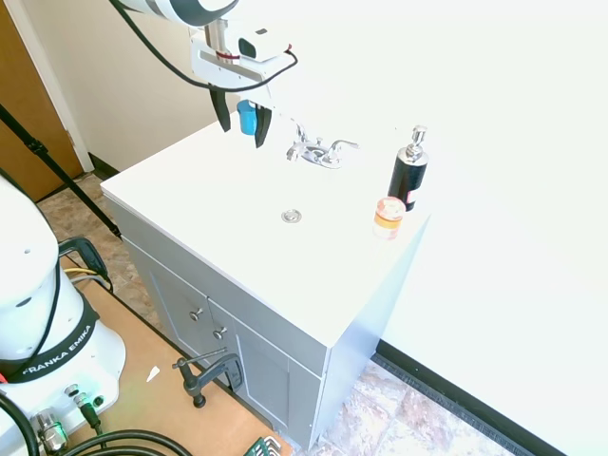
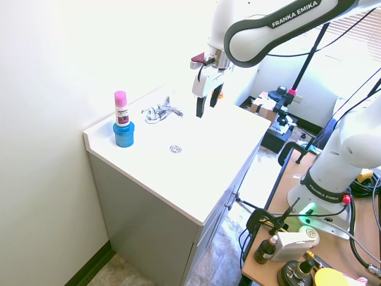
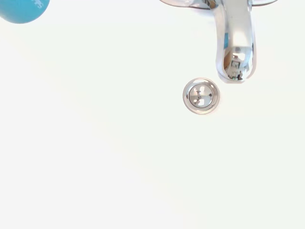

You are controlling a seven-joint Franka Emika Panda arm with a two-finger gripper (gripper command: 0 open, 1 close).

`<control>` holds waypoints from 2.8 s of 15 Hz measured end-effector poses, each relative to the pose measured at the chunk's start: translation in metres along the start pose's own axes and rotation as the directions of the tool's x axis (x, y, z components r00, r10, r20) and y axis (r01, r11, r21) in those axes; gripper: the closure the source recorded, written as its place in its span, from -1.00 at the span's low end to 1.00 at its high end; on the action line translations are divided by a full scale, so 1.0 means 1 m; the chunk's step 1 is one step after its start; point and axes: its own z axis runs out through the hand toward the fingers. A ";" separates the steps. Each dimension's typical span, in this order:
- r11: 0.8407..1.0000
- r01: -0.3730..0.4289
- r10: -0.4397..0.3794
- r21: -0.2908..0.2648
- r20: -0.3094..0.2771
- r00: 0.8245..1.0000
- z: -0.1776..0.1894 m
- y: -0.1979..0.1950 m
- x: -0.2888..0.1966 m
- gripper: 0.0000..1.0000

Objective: Turn on the cold water

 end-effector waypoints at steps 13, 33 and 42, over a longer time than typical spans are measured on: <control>0.982 -0.152 0.188 0.114 -0.444 0.876 0.024 -0.055 0.137 -1.00; 0.989 -0.146 0.120 -0.022 -0.455 0.882 0.083 -0.073 0.180 -1.00; 0.990 -0.135 0.106 -0.045 -0.399 0.911 0.070 -0.056 0.153 -1.00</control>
